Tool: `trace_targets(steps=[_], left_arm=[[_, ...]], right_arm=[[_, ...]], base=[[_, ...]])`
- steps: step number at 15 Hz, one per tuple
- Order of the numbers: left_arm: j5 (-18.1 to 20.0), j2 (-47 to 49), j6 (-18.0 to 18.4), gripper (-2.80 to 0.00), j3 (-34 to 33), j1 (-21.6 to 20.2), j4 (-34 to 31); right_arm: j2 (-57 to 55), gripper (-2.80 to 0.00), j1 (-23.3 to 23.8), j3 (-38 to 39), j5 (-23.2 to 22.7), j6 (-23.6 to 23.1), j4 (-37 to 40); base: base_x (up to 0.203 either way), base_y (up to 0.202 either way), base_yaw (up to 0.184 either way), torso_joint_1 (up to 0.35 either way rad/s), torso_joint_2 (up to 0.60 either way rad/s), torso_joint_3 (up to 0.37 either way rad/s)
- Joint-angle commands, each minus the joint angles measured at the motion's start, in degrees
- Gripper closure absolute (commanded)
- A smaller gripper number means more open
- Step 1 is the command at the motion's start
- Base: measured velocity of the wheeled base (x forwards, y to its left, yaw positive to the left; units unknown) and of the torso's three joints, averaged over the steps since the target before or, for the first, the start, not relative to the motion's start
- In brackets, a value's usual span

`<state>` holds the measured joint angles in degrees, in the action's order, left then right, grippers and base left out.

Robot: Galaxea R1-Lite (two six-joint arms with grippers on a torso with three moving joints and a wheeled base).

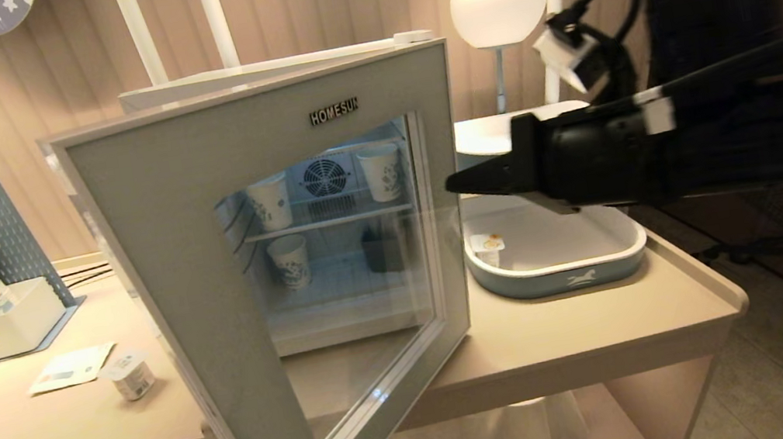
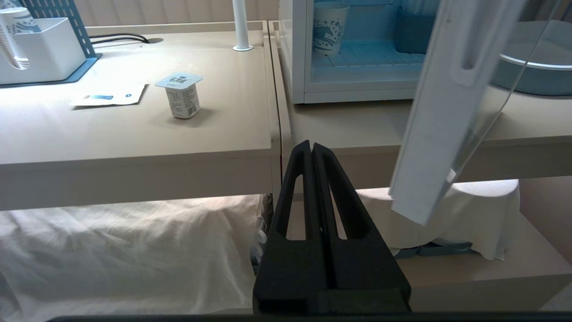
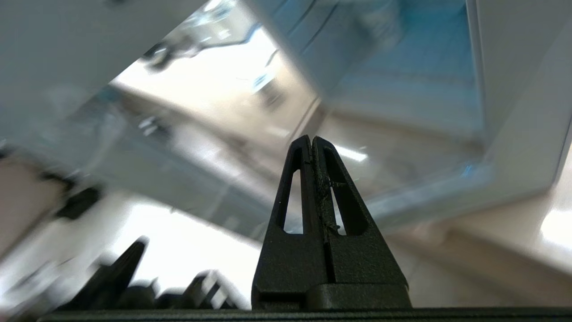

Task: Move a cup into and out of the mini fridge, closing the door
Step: Close the freezer door

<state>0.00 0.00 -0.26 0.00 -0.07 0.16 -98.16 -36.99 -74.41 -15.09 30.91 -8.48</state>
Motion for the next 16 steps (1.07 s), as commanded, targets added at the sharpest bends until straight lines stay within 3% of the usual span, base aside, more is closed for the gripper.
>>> trace_targets(steps=[1,6,10,12,14,16], left_arm=[[0.0,0.0,0.0,0.0,0.0,0.0,0.0],[0.0,0.0,0.0,0.0,0.0,0.0,0.0],[0.0,0.0,-0.1,0.0,0.0,0.0,0.0],[0.0,0.0,-0.1,0.0,0.0,0.0,0.0],[0.0,0.0,-0.2,0.0,0.0,0.0,0.0],[0.0,0.0,-0.3,0.0,0.0,0.0,0.0]], right_arm=[[-11.8,0.0,-3.9,-8.2,7.8,-1.0,0.9],[-24.6,0.0,-11.6,-25.9,19.9,-4.4,7.9],[-31.1,0.0,-13.3,-34.7,25.6,-8.4,10.5],[-33.0,0.0,-13.4,-36.5,27.2,-14.1,9.8],[-34.6,0.0,-13.3,-36.5,32.2,-19.4,5.2],[-35.0,0.0,-13.0,-36.5,34.3,-25.0,0.1]], base=[[0.0,0.0,0.0,0.0,0.0,0.0],[0.0,0.0,0.0,0.0,0.0,0.0],[0.0,0.0,0.0,0.0,0.0,0.0],[0.0,0.0,0.0,0.0,0.0,0.0],[0.0,0.0,0.0,0.0,0.0,0.0],[0.0,0.0,0.0,0.0,0.0,0.0]])
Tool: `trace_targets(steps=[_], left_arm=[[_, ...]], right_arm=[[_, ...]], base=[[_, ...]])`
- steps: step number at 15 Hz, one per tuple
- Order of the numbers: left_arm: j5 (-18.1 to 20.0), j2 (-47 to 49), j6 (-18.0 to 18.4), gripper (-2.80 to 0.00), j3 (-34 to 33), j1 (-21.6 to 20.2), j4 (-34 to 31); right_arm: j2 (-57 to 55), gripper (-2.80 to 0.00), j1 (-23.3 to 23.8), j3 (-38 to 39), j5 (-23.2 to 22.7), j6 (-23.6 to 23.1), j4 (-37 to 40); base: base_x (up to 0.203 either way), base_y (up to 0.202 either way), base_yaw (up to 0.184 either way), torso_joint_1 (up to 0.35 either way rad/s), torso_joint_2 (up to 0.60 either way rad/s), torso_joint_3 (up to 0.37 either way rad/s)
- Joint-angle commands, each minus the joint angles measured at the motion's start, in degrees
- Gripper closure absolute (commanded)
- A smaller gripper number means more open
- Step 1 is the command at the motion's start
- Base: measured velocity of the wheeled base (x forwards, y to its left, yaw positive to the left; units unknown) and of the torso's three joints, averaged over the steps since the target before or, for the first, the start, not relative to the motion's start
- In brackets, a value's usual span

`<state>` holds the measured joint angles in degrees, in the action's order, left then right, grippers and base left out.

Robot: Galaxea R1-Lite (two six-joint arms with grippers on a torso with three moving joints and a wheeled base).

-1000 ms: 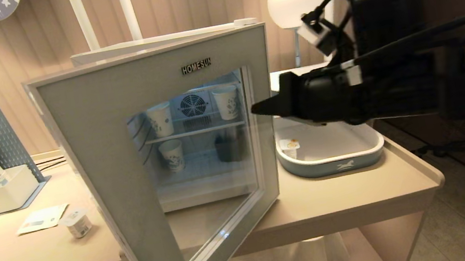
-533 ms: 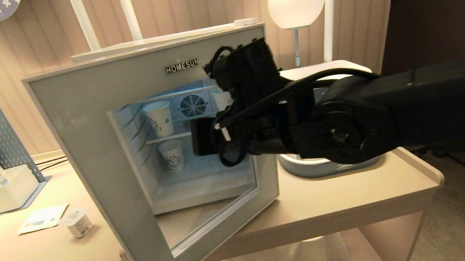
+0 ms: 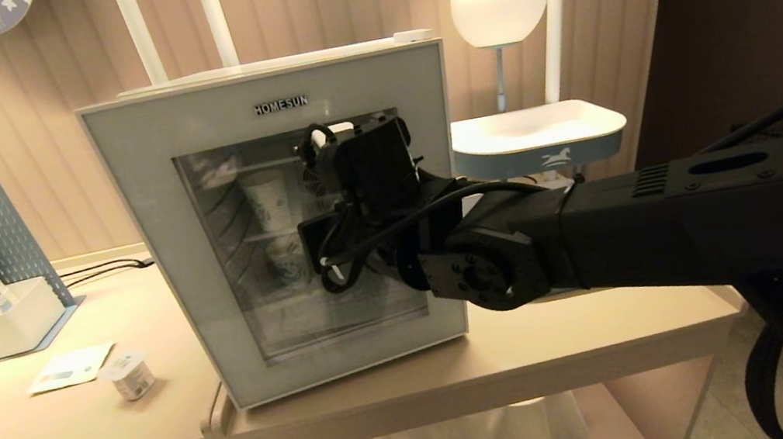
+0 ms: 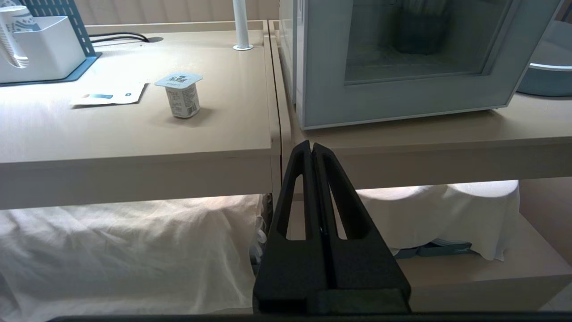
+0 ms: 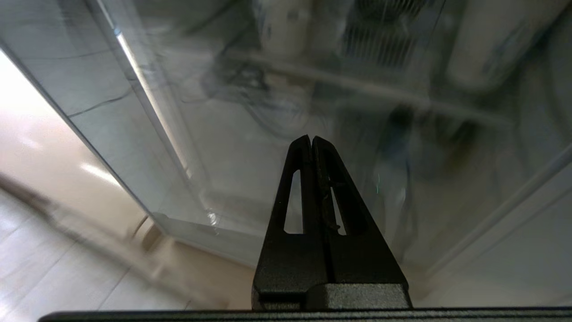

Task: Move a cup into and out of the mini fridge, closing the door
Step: Close the freezer door

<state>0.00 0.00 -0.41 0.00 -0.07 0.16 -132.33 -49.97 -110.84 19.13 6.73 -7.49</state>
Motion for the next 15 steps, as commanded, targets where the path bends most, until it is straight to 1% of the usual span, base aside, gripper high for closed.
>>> trace_targets(steps=[1,2,3,7,11,13,14,15], left_arm=[[0.0,0.0,-0.1,0.0,0.0,0.0,0.0],[0.0,0.0,-0.1,0.0,0.0,0.0,0.1],[0.0,0.0,-0.2,0.0,0.0,0.0,0.1],[0.0,0.0,-0.3,0.0,0.0,0.0,0.1],[0.0,0.0,-0.3,0.0,0.0,0.0,0.1],[0.0,0.0,-0.3,0.0,0.0,0.0,0.1],[0.0,0.0,-0.3,0.0,0.0,0.0,0.1],[0.0,0.0,-0.3,0.0,0.0,0.0,0.1]], right_arm=[[-0.8,0.0,1.1,-0.1,0.8,-3.1,-2.8],[-0.8,0.0,2.0,-0.1,1.6,-5.2,-4.8],[-0.9,0.0,3.1,-0.1,1.9,-6.2,-6.3],[-2.7,0.0,6.6,-0.1,3.1,-8.3,-8.9],[-4.0,0.0,9.4,0.0,3.6,-8.5,-10.3],[-1.7,0.0,9.7,0.0,7.3,-8.5,-10.0],[0.6,0.0,10.2,0.1,10.1,-8.7,-9.8],[3.1,0.0,10.9,0.7,14.1,-9.4,-9.8]], base=[[0.0,0.0,0.0,0.0,0.0,0.0],[0.0,0.0,0.0,0.0,0.0,0.0],[0.0,0.0,0.0,0.0,0.0,0.0],[0.0,0.0,0.0,0.0,0.0,0.0],[0.0,0.0,0.0,0.0,0.0,0.0],[0.0,0.0,0.0,0.0,0.0,0.0],[0.0,0.0,0.0,0.0,0.0,0.0],[0.0,0.0,0.0,0.0,0.0,0.0]])
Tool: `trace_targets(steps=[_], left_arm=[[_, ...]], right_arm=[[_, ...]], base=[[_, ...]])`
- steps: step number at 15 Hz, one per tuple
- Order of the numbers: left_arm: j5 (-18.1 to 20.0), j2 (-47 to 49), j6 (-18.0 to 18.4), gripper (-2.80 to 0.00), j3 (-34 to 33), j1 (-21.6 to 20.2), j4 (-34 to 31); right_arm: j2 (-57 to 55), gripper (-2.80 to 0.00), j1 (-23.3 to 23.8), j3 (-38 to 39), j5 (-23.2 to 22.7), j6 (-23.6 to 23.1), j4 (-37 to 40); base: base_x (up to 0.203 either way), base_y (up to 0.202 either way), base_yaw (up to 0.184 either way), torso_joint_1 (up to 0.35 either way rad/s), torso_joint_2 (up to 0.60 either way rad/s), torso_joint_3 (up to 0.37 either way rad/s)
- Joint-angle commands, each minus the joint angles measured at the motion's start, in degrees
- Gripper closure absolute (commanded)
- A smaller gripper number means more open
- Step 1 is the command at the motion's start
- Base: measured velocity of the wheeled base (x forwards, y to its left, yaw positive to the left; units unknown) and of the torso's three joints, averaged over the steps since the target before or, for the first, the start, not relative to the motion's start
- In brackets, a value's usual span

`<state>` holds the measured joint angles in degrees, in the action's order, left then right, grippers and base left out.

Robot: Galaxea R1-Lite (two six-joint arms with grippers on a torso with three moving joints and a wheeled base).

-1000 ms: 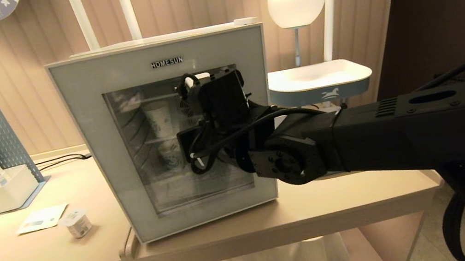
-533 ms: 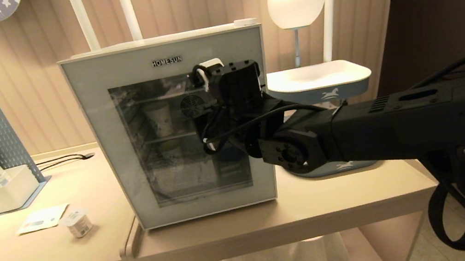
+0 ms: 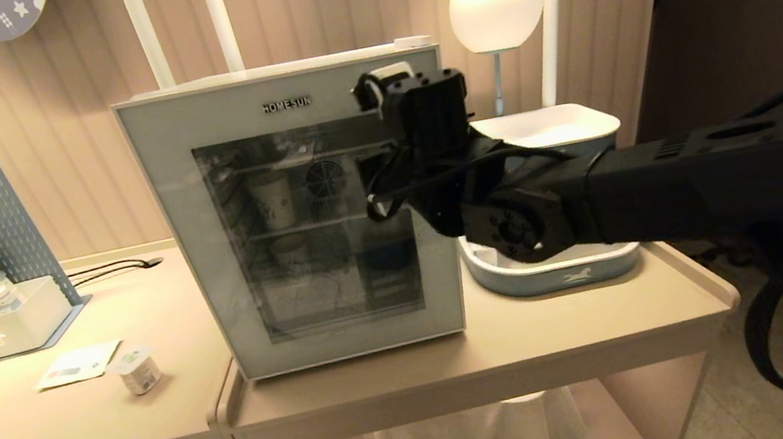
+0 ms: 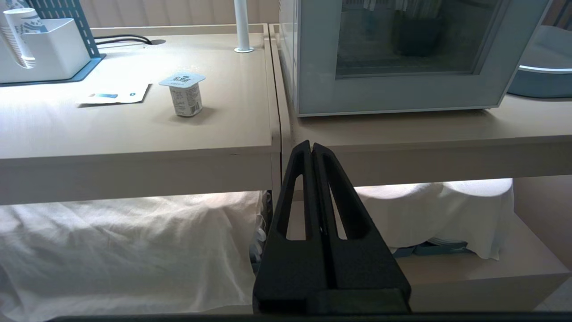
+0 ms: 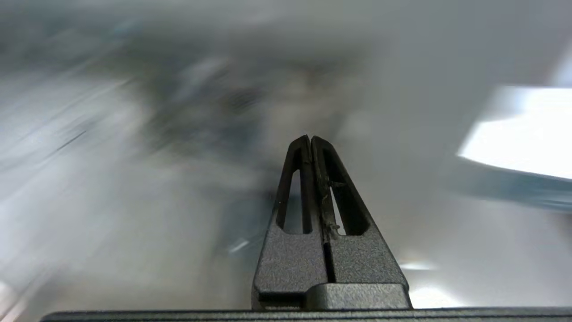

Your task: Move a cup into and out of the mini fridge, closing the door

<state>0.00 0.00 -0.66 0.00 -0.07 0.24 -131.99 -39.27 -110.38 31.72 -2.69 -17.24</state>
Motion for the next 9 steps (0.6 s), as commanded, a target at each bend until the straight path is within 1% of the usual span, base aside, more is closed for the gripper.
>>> trace_targets(steps=[1,2,3,4,6,9], left_arm=[[0.0,0.0,0.0,0.0,0.0,0.0,0.0],[0.0,0.0,0.0,0.0,0.0,0.0,0.0],[0.0,0.0,0.0,0.0,0.0,0.0,0.0],[0.0,0.0,0.0,0.0,0.0,0.0,0.0],[0.0,0.0,0.0,0.0,0.0,0.0,0.0],[0.0,0.0,-0.1,0.0,0.0,0.0,0.0]], right_arm=[[5.9,0.0,1.6,1.5,5.7,-0.9,-0.3],[10.3,0.0,3.2,4.3,8.9,-1.3,-0.5],[15.9,0.0,4.9,8.2,10.6,-1.5,-0.7],[22.0,0.0,6.8,12.2,11.6,-1.7,-1.0],[37.0,0.0,12.2,21.5,13.1,-2.0,-1.1],[60.9,0.0,22.5,35.6,14.6,-3.2,-1.0]], base=[[0.0,0.0,0.0,0.0,0.0,0.0],[0.0,0.0,0.0,0.0,0.0,0.0],[0.0,0.0,0.0,0.0,0.0,0.0],[0.0,0.0,0.0,0.0,0.0,0.0],[0.0,0.0,0.0,0.019,0.01,-0.01],[0.0,0.0,0.0,0.0,0.0,0.0]])
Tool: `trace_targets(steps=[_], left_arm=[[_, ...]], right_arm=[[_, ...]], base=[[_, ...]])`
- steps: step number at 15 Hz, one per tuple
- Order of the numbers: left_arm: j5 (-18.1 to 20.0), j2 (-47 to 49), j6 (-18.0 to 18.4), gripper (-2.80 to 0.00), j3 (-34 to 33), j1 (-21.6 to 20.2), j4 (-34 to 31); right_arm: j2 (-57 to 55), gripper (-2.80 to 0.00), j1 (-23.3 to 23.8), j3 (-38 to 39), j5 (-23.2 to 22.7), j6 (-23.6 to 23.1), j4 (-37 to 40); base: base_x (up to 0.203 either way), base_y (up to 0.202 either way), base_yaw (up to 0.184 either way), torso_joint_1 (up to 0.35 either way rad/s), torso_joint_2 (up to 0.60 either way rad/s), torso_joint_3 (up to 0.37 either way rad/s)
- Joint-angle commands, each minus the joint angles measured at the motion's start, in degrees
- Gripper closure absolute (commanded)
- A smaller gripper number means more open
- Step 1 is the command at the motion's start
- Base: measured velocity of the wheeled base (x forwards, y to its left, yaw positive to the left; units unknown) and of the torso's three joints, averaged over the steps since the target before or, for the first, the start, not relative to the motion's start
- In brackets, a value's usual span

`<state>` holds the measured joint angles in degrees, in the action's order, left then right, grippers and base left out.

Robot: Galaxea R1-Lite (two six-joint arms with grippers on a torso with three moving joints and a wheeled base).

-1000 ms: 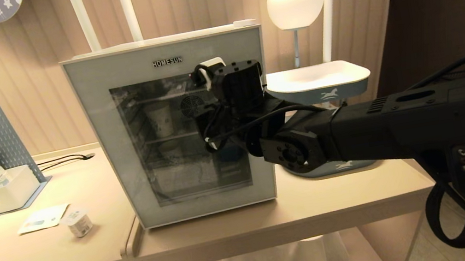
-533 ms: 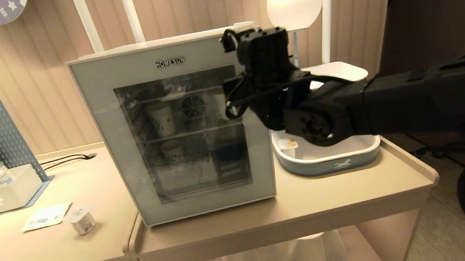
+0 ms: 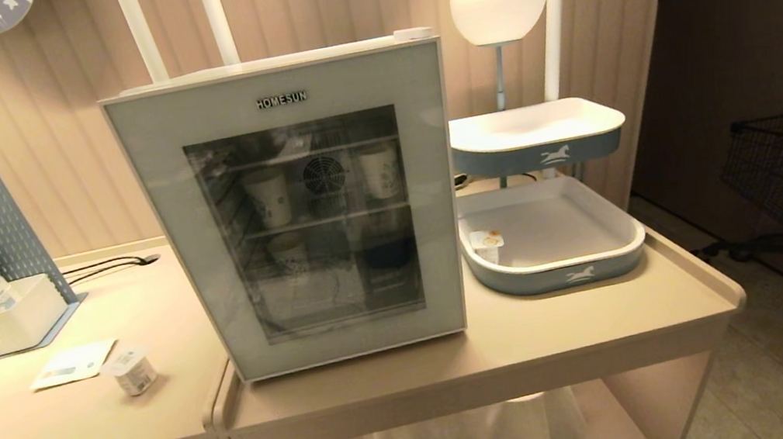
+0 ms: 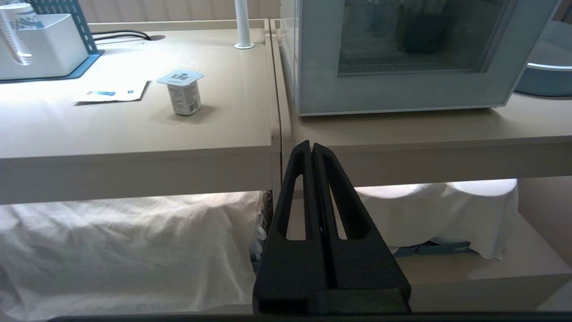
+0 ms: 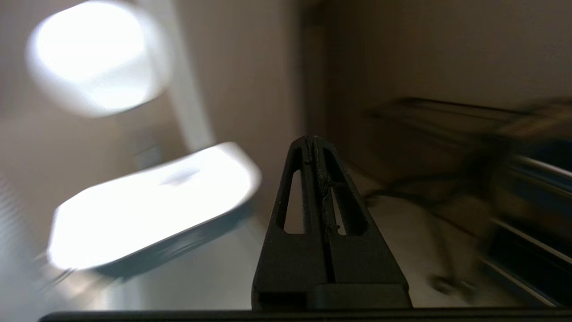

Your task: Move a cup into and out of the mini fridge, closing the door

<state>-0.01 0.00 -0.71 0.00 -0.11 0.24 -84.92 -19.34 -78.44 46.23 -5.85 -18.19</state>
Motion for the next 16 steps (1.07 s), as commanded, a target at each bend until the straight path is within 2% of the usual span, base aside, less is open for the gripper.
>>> trace_targets(steps=[1,3,4,6,7,9,10,12,13,14,16], left_arm=[[0.0,0.0,-0.1,0.0,0.0,0.0,0.0],[-0.1,0.0,-0.1,0.0,0.0,0.0,0.0],[0.0,0.0,-0.1,0.0,0.0,0.0,0.0],[0.0,0.0,-0.1,0.0,0.0,0.0,0.0],[0.0,0.0,-0.1,0.0,0.0,0.0,0.0],[0.0,0.0,-0.1,0.0,0.0,0.0,0.0],[0.0,0.0,0.0,0.0,0.0,0.0,0.0],[0.0,0.0,0.0,0.0,0.0,0.0,0.0],[0.0,0.0,0.0,0.0,0.0,0.0,0.0],[0.0,0.0,0.0,0.0,0.0,0.0,0.0],[0.0,0.0,0.0,0.0,0.0,0.0,0.0]], right_arm=[[21.4,0.0,6.9,8.2,0.8,-0.5,0.0],[36.9,0.0,18.1,18.3,1.2,-1.7,-0.2],[44.5,0.0,22.0,23.7,-0.4,-2.3,-0.1],[55.4,0.0,25.7,36.4,-6.6,-1.3,1.2],[58.3,0.0,24.4,41.1,-8.9,1.9,3.8],[64.2,0.0,18.5,44.9,-9.8,5.1,10.7],[67.2,0.0,16.9,48.0,-7.8,7.2,12.2],[68.4,0.0,15.2,57.5,-0.5,9.4,9.2],[68.3,0.0,14.7,60.2,2.4,7.9,5.6],[68.3,0.0,15.0,60.6,5.1,3.5,2.2],[70.3,0.0,18.6,62.0,6.3,1.5,0.6]], base=[[0.0,0.0,0.0,0.0,0.0,0.0],[0.0,0.0,0.0,0.0,0.0,0.0],[0.0,0.0,0.0,0.0,0.0,0.0],[0.0,0.0,0.0,0.0,0.0,0.0],[0.0,0.0,0.0,0.0,0.0,0.0],[0.0,0.0,0.0,0.0,0.0,0.0],[0.0,0.0,0.0,0.0,0.0,0.0],[0.0,0.0,0.0,0.0,0.0,0.0],[0.0,0.0,0.0,0.0,0.0,0.0],[0.0,0.0,0.0,0.0,0.0,0.0],[0.0,0.0,0.0,0.0,0.0,0.0]])
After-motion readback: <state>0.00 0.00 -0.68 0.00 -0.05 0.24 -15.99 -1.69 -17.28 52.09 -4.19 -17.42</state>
